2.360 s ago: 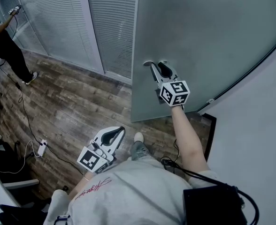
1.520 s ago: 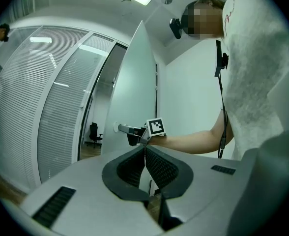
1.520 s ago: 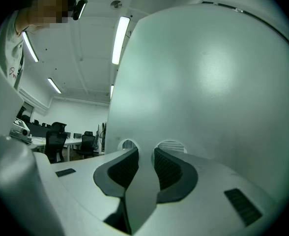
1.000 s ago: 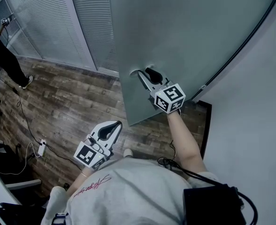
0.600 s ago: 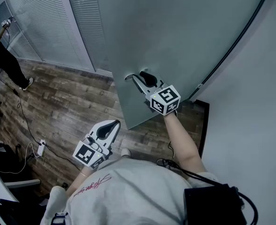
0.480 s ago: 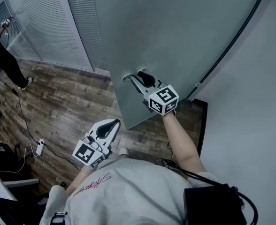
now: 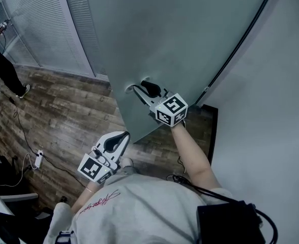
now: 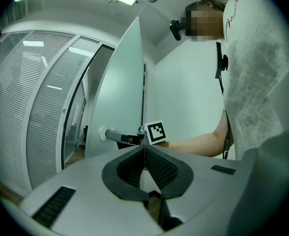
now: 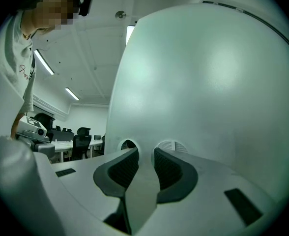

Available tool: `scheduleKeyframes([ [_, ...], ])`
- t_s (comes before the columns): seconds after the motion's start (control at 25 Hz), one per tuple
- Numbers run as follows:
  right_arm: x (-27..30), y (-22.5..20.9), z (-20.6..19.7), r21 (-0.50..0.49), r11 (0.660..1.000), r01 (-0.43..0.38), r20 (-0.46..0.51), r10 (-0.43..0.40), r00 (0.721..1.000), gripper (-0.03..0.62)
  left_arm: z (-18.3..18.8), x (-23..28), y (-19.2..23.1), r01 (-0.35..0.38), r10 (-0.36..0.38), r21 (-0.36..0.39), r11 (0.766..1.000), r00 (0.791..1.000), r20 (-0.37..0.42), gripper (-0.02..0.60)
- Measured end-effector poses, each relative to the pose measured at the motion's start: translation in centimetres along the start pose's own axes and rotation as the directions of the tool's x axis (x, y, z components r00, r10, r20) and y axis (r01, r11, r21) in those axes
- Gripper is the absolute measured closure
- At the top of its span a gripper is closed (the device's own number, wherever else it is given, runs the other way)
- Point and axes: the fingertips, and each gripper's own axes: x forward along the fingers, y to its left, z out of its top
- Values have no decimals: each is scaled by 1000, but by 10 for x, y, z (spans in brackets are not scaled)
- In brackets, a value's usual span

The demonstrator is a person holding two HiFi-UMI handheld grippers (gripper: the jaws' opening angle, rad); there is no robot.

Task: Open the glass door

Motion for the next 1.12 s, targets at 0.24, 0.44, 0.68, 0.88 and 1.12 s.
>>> scheduleKeyframes([
  [0.24, -21, 11, 3, 0, 999, -43, 5, 43, 999, 487, 0, -2, -23, -5, 5, 8, 1000, 1000, -4, 563],
  [0.44, -41, 22, 2, 3, 997, -81, 8, 81, 997, 487, 0, -5, -41, -7, 7, 15, 1000, 1000, 1, 563],
  [0.68, -68, 30, -1, 10, 993, -120, 13, 119, 993, 487, -6, 1, -64, 8, -8, 18, 1000, 1000, 2, 563],
  [0.88, -95, 30, -14, 19, 988, -151, 22, 151, 988, 487, -23, 14, -89, 43, -43, 33, 999, 999, -12, 563],
  [1.12, -141, 34, -29, 16, 983, -181, 41, 180, 983, 487, -46, 29, -131, 75, -74, 43, 996, 997, -19, 563],
])
